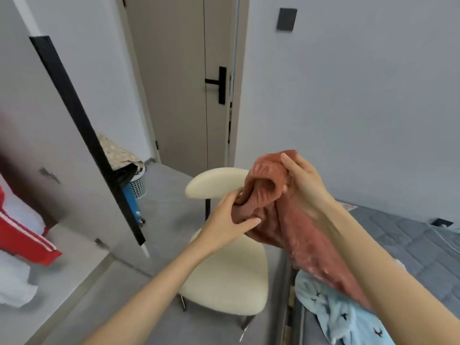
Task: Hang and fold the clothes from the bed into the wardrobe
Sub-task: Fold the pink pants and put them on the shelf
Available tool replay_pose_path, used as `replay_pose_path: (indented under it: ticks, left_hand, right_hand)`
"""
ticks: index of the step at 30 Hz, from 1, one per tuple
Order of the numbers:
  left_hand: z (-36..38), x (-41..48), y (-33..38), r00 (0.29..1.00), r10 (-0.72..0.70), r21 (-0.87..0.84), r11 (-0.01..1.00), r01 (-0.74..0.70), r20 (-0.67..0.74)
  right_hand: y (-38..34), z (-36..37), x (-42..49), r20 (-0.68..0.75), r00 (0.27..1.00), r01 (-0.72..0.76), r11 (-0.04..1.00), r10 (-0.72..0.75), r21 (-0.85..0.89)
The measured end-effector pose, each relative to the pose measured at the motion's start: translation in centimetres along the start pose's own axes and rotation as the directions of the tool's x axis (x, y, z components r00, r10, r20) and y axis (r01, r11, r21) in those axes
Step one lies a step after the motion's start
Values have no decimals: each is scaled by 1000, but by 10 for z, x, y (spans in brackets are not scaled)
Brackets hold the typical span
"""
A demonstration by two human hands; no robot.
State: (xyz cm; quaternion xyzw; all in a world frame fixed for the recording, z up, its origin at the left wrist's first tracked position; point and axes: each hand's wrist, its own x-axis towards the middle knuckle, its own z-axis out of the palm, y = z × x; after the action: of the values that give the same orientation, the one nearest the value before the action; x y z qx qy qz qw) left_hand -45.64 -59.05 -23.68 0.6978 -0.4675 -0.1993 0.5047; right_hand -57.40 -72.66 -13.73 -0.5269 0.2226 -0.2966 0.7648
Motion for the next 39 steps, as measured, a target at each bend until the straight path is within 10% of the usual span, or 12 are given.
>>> replay_pose_path:
  ticks: [12, 18, 21, 24, 27, 33, 39]
  left_hand:
    - [-229, -47, 40, 912, 88, 435, 895, 105, -401]
    - [-310, -101, 95, 880, 203, 693, 699, 177, -429]
    - [-325, -119, 114, 888, 222, 769, 609, 196, -402]
    - [-334, -135, 127, 879, 269, 837, 500, 222, -394]
    - [-341, -152, 129, 910, 234, 885, 407, 228, -342]
    - [-351, -190, 127, 949, 171, 952, 206, 227, -263]
    - [-381, -256, 101, 844, -217, 840, 142, 524, -491]
  right_hand:
    - [-41, 154, 7, 136, 984, 73, 963, -111, 260]
    - [-2, 216, 12, 259, 966, 68, 971, -6, -230]
    - [20, 243, 6, 331, 943, 176, 803, 28, -569]
    - [46, 268, -10, 406, 882, 462, 601, -238, -653]
    - [60, 293, -19, 558, 704, 706, 349, -439, -616]
    - [60, 334, -15, 840, 543, 770, 404, -11, -493]
    - [43, 369, 3, 869, 493, 818, 322, 32, -476]
